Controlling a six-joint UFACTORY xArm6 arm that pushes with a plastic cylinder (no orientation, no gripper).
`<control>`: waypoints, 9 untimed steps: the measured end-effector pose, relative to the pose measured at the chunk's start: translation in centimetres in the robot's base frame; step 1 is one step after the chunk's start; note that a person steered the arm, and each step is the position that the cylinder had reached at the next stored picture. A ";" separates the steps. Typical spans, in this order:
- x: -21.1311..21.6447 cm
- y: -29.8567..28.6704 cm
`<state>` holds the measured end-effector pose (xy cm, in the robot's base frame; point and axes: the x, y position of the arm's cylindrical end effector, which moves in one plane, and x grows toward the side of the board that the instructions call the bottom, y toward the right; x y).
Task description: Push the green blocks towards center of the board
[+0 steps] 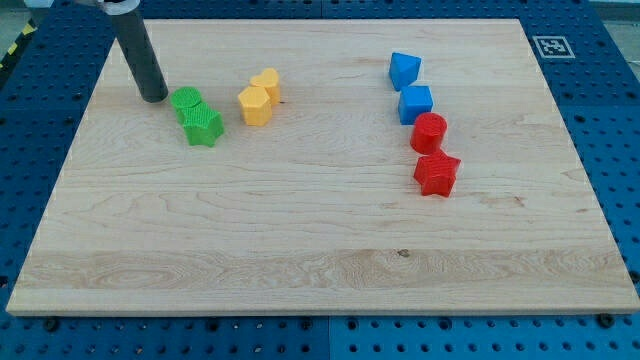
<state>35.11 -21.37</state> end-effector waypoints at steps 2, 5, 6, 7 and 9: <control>0.5 0.4; 0.2 0.9; 0.2 1.7; 0.2 2.7; 1.9 3.0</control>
<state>36.96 -18.38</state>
